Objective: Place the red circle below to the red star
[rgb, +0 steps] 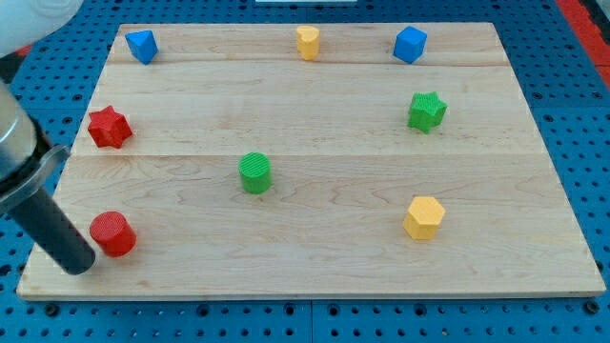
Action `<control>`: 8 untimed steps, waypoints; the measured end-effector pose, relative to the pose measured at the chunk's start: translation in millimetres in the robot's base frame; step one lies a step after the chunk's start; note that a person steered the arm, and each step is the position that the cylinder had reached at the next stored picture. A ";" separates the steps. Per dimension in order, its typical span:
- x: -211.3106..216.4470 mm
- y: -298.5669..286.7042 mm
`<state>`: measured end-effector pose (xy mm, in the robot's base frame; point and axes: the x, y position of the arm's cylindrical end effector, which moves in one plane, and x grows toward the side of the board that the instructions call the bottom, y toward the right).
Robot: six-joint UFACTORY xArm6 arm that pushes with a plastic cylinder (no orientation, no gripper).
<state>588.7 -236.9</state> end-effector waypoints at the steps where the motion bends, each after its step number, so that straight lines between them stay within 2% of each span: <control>1: 1.6 17.6; 2: 1.4 49.0; 3: -21.8 46.6; 4: -55.3 19.6; 6: -127.4 2.2; 7: -146.0 58.8; 8: -197.4 106.7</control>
